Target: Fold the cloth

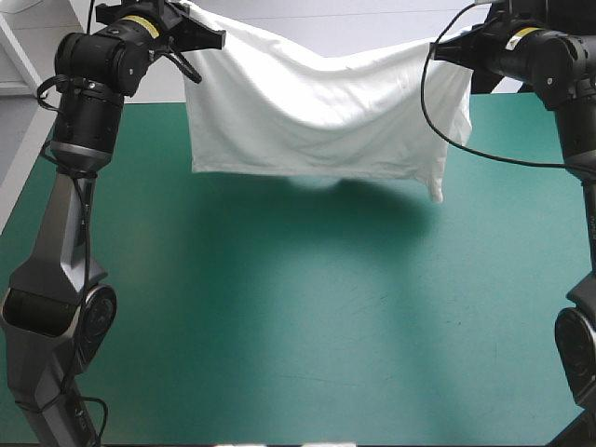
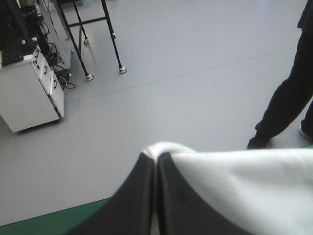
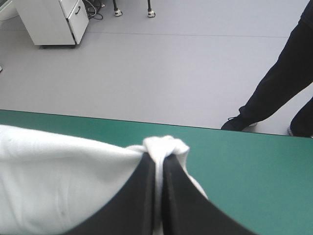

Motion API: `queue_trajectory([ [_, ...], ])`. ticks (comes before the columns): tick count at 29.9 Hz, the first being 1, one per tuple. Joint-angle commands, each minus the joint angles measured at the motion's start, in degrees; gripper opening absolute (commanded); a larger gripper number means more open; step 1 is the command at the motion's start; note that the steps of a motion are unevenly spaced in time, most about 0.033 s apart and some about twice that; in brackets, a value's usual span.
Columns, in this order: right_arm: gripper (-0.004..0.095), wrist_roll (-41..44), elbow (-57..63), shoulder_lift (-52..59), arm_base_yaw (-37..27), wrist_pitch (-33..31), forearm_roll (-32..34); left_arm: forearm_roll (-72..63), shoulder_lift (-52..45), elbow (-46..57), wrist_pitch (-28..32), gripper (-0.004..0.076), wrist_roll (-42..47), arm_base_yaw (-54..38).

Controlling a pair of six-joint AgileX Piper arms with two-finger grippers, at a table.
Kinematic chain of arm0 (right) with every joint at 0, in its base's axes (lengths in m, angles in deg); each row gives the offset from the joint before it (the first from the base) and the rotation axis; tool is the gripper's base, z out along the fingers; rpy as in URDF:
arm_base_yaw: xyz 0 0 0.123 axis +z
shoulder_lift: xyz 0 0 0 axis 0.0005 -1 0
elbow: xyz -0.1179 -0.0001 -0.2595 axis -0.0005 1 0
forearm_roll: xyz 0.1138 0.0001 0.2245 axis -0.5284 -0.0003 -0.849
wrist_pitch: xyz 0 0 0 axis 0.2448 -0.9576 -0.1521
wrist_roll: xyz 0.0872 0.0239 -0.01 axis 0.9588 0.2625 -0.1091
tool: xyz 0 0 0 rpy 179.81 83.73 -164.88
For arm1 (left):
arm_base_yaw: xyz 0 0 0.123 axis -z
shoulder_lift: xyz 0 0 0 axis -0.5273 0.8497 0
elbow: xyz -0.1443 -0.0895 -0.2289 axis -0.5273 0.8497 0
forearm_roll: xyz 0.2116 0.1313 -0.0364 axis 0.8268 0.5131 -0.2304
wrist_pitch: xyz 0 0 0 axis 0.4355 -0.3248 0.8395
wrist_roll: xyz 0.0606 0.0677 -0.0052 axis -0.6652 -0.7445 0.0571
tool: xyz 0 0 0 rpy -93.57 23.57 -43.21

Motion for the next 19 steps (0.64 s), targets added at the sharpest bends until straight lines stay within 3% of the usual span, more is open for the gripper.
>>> queue_trajectory([
  [1, -0.0015, -0.50, -1.72, 1.98, -0.27, 4.77, 0.70, 0.71, -1.50, -1.57, 6.18, -0.0022, 0.82, -0.03],
  [4, -0.0015, -0.50, -1.60, 0.72, -0.27, -0.14, 0.70, 0.81, 0.64, -1.57, 2.27, -0.0022, 2.82, -0.01],
  [8, -0.0015, 1.08, 0.67, -1.99, -0.27, -8.40, 0.45, 1.43, 4.43, -1.57, -7.40, -0.0022, 6.99, -0.01],
  [12, -0.0015, 1.42, 9.76, -1.83, -0.27, -10.16, -1.02, 0.87, 7.13, 0.46, -16.81, -0.0022, 8.37, -0.01],
  [19, -0.0017, 0.22, 29.70, 1.20, -0.27, -10.02, -3.06, -1.43, 5.11, 15.30, -18.67, -0.0022, 10.86, 0.09],
])
